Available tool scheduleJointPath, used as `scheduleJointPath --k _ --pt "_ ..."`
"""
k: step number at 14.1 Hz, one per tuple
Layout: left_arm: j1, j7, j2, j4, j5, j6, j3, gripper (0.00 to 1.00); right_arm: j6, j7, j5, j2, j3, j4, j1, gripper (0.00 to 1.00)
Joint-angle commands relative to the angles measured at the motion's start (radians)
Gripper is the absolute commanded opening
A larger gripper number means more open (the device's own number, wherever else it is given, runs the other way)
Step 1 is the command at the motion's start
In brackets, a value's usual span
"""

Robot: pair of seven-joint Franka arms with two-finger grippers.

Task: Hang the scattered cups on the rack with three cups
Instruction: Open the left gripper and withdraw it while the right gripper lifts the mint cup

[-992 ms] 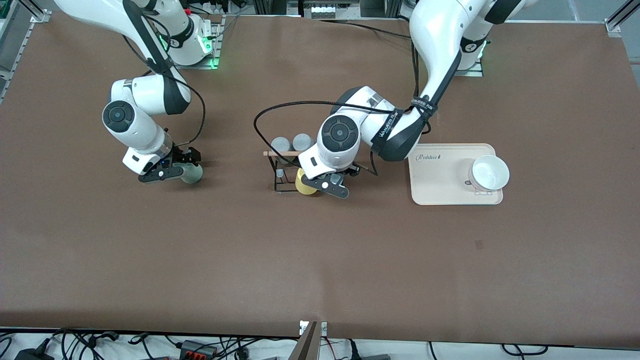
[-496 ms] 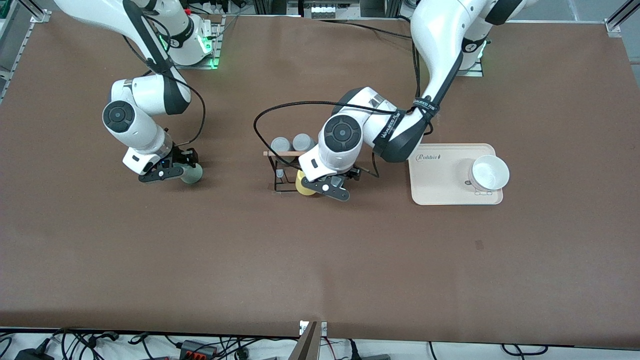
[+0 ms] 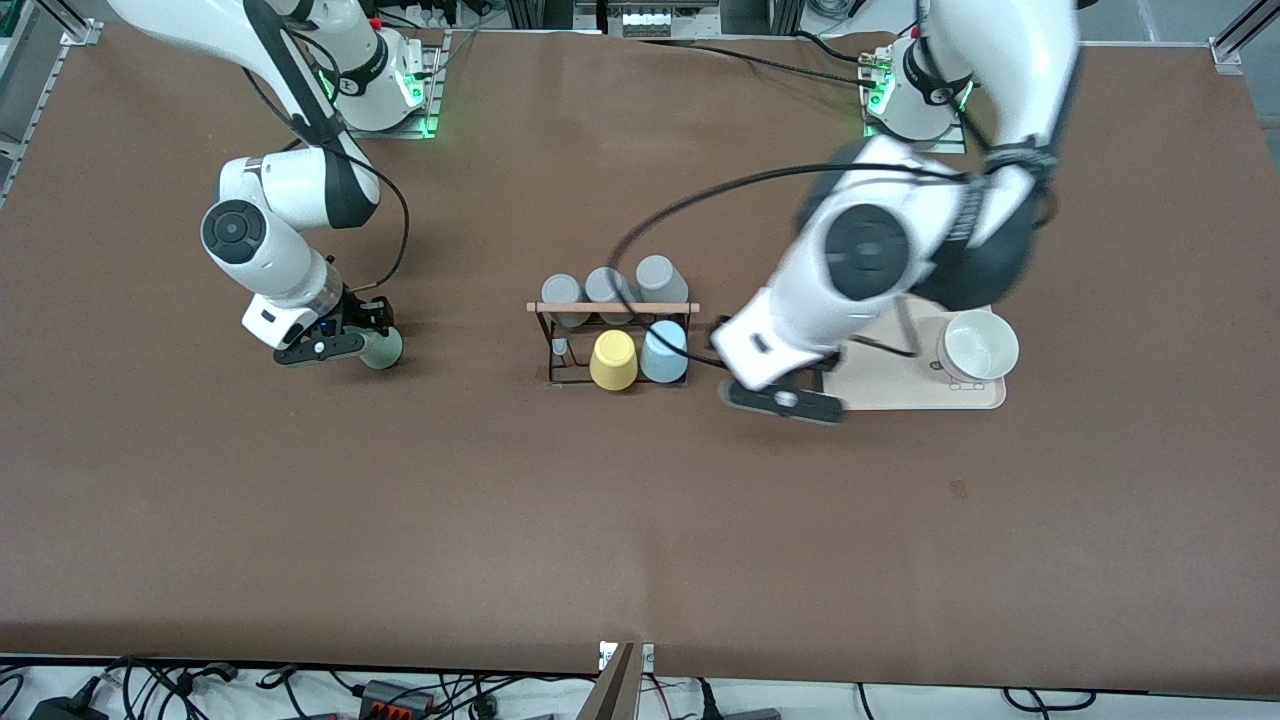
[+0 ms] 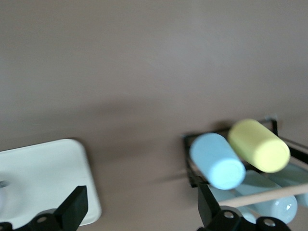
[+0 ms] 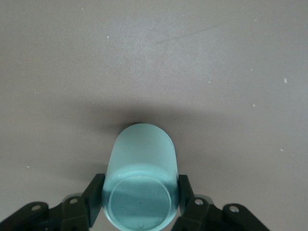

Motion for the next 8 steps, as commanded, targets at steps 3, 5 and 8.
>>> scheduleJointPath --k 3,5,8 --pt "0.227 0.011 -0.087 -0.030 0.009 -0.100 -0.008 1.00 -0.274 0.066 0.014 -0.145 -0.006 0.099 0.011 0.19" --pt "0.306 0.013 -0.105 -0.033 0.011 -0.106 -0.008 1.00 -0.441 0.117 0.014 -0.145 -0.003 0.227 0.014 0.19" --pt "0.370 0.092 -0.119 -0.036 0.011 -0.123 -0.005 1.00 -0.554 0.236 0.017 -0.136 -0.003 0.373 0.074 0.19"
